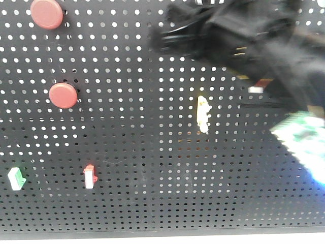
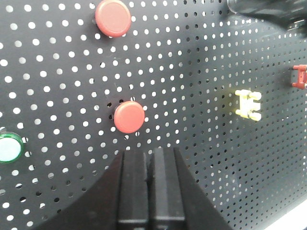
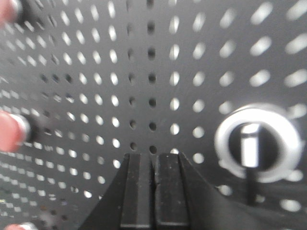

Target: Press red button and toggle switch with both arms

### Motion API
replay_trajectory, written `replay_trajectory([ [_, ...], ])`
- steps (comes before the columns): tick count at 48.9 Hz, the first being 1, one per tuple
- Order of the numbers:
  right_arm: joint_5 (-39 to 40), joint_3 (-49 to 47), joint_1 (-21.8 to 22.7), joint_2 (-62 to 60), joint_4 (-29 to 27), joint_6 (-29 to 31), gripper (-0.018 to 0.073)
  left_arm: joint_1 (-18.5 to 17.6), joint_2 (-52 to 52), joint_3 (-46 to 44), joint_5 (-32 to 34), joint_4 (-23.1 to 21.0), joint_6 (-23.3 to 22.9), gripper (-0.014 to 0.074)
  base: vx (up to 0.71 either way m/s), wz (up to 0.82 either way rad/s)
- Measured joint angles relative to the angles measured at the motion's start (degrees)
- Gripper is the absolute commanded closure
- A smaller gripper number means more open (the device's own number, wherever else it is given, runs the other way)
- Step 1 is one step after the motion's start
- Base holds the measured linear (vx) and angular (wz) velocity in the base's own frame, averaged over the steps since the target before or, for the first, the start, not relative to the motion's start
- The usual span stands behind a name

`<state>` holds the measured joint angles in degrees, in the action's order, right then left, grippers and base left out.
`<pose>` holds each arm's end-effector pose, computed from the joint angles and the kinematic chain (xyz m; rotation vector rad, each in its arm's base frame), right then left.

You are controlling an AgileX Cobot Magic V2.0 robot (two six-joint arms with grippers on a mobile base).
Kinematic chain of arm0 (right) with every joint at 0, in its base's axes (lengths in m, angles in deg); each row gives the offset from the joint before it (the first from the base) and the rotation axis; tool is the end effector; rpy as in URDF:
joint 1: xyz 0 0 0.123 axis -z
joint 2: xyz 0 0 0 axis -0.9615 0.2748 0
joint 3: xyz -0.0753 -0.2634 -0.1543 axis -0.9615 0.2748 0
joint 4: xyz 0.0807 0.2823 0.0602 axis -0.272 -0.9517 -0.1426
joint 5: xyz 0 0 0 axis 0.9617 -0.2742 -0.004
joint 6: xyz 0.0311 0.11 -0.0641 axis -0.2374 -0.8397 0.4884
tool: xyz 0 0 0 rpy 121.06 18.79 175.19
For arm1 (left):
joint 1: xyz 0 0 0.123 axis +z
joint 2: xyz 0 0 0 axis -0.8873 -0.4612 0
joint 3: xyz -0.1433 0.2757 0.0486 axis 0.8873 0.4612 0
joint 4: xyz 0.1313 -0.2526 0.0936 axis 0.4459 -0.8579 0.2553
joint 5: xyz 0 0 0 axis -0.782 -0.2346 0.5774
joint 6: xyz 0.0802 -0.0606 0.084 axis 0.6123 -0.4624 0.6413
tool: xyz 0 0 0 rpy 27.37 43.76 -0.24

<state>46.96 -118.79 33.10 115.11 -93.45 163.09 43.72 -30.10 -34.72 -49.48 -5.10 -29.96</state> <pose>0.3105 0.2409 0.5407 -0.3680 1.3429 0.4645 0.1432 -0.0741 0.4536 0.4326 1.3872 -0.3463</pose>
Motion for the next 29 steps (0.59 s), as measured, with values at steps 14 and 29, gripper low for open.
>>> replay_trajectory([
  [14, 7.16, -0.24, -0.33, 0.54, -0.86, 1.20, 0.0562, 0.00, 0.00, 0.00, -0.06, 0.00, 0.00, 0.0594, 0.00, 0.00],
  [29, 13.92, -0.24, -0.71, 0.33, -2.04, 2.95, 0.0562, 0.00, 0.00, 0.00, -0.06, 0.05, 0.00, 0.0594, 0.00, 0.00],
])
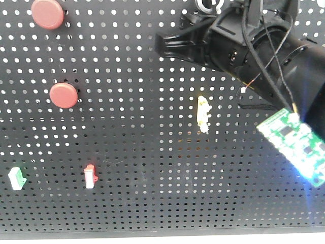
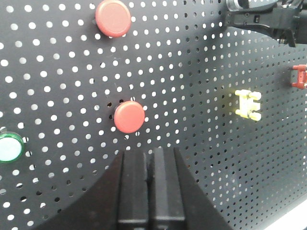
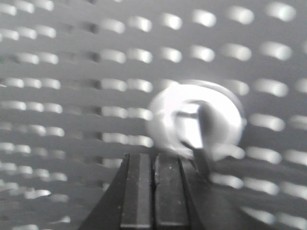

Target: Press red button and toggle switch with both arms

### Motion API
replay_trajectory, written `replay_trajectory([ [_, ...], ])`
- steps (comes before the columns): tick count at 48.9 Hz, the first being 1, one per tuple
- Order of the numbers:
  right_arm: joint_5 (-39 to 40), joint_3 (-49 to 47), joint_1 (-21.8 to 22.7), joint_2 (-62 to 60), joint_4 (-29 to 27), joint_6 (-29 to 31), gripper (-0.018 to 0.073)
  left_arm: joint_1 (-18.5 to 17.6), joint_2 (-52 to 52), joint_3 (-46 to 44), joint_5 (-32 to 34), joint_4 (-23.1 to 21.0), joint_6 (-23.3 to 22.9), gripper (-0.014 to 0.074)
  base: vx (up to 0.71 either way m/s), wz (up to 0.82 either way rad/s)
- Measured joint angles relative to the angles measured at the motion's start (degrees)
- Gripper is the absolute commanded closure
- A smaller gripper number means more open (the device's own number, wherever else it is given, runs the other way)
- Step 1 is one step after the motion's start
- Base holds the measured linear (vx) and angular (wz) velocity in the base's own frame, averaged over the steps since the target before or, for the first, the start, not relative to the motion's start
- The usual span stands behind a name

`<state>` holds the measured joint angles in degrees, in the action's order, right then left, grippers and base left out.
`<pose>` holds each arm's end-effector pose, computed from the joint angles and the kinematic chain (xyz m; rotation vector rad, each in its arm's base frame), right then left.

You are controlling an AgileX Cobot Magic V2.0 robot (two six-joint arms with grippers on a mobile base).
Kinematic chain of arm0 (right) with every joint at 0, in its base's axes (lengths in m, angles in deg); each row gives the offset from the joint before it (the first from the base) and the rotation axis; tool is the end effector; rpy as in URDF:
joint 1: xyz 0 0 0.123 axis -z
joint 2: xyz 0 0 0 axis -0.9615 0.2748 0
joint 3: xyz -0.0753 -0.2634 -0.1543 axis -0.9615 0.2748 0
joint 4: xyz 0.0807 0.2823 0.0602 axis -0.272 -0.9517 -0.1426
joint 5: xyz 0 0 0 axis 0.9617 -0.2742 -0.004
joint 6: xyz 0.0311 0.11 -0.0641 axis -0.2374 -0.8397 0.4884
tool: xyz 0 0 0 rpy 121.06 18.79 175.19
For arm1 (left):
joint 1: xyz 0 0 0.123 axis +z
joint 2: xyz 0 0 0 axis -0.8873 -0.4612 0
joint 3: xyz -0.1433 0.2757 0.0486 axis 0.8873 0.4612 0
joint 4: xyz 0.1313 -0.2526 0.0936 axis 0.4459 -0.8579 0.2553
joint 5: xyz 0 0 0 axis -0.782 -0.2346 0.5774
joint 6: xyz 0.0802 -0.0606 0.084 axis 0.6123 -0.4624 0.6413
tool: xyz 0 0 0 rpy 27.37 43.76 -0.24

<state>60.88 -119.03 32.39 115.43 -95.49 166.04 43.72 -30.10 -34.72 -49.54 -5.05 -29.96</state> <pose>0.3231 0.2181 0.5347 -0.1995 1.4136 0.2887 0.1432 -0.0742 0.4535 0.4338 1.3878 -0.3459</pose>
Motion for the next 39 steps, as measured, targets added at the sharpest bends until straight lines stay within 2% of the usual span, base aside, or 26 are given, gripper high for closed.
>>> replay_trajectory([
  [16, 3.94, 0.67, 0.12, -1.87, -2.03, 0.11, 0.0562, 0.00, 0.00, 0.00, -1.08, 0.05, 0.00, 0.0594, 0.00, 0.00],
  [22, 5.39, 2.87, 0.29, -4.41, -4.86, 0.44, 0.0562, 0.00, 0.00, 0.00, -2.30, 1.22, 0.00, 0.0594, 0.00, 0.00],
  [30, 6.41, 10.54, 0.29, -9.33, -5.90, 4.36, 0.0562, 0.00, 0.12, 0.00, -6.59, 2.53, 0.00, 0.0594, 0.00, 0.00],
  [39, 6.60, 24.76, 0.29, -18.64, -6.57, 6.29, 0.0562, 0.00, 4.87, 4.36, -9.52, 2.79, -0.05, 0.0594, 0.00, 0.00],
])
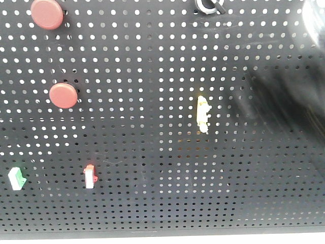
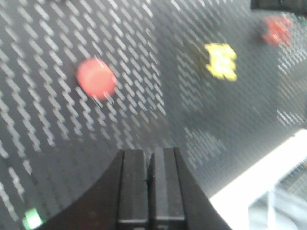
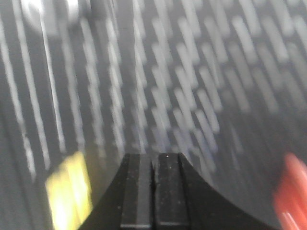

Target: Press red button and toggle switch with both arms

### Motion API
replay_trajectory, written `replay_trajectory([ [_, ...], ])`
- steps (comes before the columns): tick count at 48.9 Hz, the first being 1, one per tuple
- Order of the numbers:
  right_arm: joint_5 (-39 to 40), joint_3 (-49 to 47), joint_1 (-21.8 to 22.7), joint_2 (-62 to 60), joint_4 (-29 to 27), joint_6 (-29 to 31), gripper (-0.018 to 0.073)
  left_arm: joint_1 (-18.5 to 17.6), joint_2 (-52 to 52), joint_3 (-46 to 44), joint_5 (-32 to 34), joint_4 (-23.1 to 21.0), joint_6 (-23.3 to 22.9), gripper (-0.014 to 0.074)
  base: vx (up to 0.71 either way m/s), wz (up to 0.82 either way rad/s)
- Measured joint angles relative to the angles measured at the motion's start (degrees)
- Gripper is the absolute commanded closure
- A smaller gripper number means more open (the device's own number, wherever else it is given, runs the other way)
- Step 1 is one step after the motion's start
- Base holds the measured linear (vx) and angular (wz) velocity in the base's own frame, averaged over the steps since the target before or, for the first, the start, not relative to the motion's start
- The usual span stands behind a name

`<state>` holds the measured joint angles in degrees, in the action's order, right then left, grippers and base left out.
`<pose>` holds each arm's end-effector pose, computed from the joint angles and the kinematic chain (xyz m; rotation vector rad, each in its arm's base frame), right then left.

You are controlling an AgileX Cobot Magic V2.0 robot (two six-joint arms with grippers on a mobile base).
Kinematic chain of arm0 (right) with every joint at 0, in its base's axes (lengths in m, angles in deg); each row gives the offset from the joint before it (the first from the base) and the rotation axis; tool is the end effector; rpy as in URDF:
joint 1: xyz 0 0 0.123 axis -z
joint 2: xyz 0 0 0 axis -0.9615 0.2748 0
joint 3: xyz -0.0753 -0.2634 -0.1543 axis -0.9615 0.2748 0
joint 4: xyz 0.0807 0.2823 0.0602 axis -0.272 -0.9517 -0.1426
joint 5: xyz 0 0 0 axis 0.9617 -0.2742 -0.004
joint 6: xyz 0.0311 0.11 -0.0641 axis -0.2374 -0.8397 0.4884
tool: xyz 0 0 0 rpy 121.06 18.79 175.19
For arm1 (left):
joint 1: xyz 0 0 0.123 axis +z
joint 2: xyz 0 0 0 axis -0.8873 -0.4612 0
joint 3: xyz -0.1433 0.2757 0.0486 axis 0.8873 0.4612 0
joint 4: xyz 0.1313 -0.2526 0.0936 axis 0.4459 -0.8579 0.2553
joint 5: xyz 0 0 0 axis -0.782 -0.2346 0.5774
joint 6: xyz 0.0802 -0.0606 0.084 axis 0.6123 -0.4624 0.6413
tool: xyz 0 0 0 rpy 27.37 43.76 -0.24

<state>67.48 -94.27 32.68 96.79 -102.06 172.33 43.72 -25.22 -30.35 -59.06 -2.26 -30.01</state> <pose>0.2595 0.1433 0.4579 -0.1783 1.5833 0.1536 0.1219 -0.0790 0.4170 0.5794 1.4802 -0.3586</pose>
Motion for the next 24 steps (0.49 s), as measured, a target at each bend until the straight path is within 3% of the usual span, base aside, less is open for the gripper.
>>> replay_trajectory([
  [14, 0.18, 20.78, 0.00, -20.80, 0.00, 0.06, 0.0562, 0.00, 13.44, 15.39, -2.61, 0.18, -6.41, 0.0594, 0.00, 0.00],
  [24, 0.66, 29.40, 0.07, -32.81, 0.00, 0.18, 0.0562, 0.00, 18.03, 23.78, -1.15, 0.29, -7.51, 0.0594, 0.00, 0.00],
])
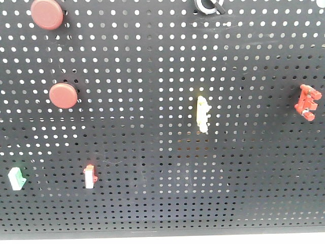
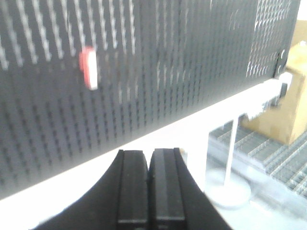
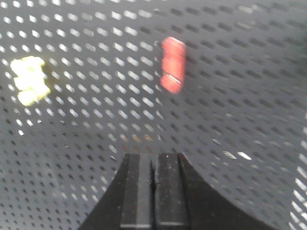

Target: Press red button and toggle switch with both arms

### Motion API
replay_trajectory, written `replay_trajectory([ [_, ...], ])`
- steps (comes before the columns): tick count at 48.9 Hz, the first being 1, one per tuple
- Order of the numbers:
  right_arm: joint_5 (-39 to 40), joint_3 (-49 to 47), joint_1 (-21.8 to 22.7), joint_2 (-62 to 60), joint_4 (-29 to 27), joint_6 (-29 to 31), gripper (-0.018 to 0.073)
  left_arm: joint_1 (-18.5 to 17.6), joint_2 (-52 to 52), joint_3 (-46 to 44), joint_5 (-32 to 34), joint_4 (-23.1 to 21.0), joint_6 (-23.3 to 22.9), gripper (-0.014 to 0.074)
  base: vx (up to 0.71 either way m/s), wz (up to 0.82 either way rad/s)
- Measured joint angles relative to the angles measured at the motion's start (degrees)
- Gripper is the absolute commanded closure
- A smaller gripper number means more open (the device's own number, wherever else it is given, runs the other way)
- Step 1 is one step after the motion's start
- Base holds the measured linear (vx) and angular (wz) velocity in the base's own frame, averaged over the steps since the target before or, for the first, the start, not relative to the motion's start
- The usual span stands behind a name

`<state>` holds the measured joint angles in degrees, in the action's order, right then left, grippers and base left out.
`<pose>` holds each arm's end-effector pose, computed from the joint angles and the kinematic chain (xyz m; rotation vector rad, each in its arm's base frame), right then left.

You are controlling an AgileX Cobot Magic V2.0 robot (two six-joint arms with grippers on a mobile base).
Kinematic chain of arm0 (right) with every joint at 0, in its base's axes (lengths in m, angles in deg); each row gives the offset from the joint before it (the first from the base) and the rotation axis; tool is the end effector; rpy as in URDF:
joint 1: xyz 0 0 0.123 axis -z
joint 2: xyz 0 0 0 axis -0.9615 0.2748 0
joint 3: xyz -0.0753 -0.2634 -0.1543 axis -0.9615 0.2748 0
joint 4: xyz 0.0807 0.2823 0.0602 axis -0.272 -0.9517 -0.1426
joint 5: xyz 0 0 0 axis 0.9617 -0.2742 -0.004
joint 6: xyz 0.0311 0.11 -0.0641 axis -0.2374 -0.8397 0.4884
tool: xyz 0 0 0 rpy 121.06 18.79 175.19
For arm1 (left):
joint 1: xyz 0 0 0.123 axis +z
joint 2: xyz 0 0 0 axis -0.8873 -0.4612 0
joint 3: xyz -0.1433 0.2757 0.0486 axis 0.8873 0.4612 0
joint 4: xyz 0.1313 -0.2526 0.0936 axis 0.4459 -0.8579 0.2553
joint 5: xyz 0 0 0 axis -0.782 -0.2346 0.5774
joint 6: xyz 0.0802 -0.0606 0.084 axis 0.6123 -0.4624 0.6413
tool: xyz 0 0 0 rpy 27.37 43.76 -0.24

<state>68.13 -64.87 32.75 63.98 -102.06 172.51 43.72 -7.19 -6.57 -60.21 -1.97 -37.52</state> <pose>0.1538 0.0482 0.3700 -0.1432 1.5380 0.1674 0.0906 -0.0697 0.2847 0.5092 1.6366 -0.4671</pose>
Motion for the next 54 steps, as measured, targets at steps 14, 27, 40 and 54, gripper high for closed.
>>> replay_trajectory([
  [14, 0.00, 1.58, 0.05, -3.89, 0.00, 0.47, 0.0562, 0.00, 0.00, 1.50, 1.02, 0.06, -0.10, 0.0594, 0.00, 0.00],
  [27, 0.06, 1.58, 0.05, -3.89, 0.00, 0.51, 0.0562, 0.00, 0.00, 1.50, -0.40, 0.06, -0.10, 0.0594, 0.00, 0.00],
  [40, 0.06, 1.58, 0.05, -3.89, 0.00, 0.51, 0.0562, 0.00, 0.00, 1.50, -0.45, 0.40, -0.10, 0.0594, 0.00, 0.00],
  [54, 0.06, 1.58, 0.05, -3.89, 0.00, 0.51, 0.0562, 6.69, 5.24, 7.29, 2.45, 21.02, -13.75, 0.0594, 0.00, 0.00],
])
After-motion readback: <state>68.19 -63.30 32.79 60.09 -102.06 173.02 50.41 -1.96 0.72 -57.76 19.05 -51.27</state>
